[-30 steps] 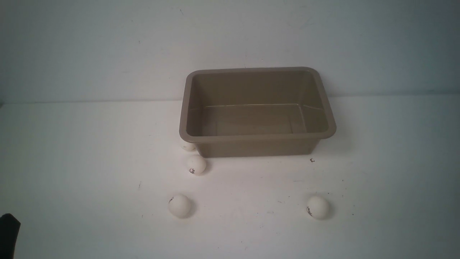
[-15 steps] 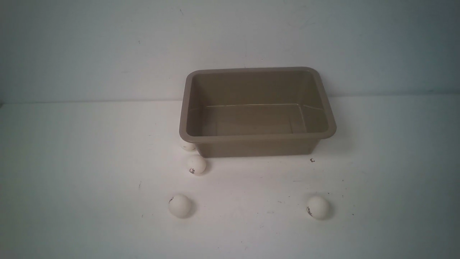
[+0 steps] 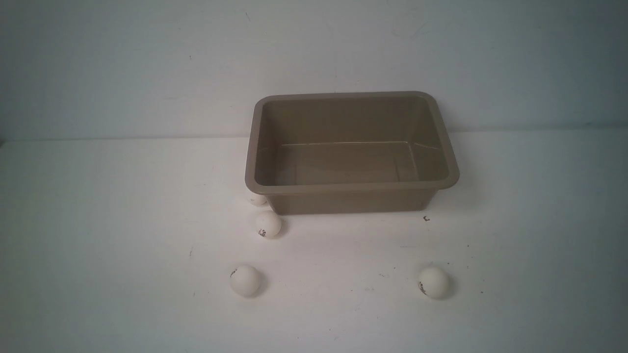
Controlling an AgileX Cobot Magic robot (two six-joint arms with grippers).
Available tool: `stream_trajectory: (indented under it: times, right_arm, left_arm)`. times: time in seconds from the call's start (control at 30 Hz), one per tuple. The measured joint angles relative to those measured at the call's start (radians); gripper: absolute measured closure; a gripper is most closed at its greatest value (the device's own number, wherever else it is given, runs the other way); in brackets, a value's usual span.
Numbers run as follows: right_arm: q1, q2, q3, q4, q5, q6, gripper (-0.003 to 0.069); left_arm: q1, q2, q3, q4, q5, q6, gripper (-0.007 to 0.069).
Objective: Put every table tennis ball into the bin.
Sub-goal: Use the right arm to clamp the table tennis ball closest to it
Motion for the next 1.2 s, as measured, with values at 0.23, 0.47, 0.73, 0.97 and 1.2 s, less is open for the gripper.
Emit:
stream_trajectory:
  times: [0.23, 0.47, 0.73, 0.97, 1.2]
  right_arm:
    - [0.0, 0.075, 0.0, 0.093, 0.009, -0.165, 0.0074]
    - [0.0, 0.083, 0.0, 0.093, 0.022, -0.19, 0.0074]
    - [0.0, 0.083, 0.0, 0.093, 0.023, -0.207, 0.0074]
    - [0.0, 0.084, 0.0, 0.098, 0.044, -0.21, 0.0074]
    - [0.0, 0.084, 0.0, 0.109, 0.049, -0.211, 0.0074]
  left_arm:
    - [0.0, -0.005, -0.048, 0.004, 0.198, 0.054, 0.023]
    - [0.0, -0.005, -0.085, 0.083, 0.301, 0.15, 0.023]
    - [0.0, -0.006, -0.16, 0.196, 0.332, 0.193, 0.023]
    - [0.0, 0.003, -0.33, 0.195, 0.441, 0.159, 0.023]
    - [0.0, 0.134, -0.357, 0.159, 0.529, 0.179, 0.023]
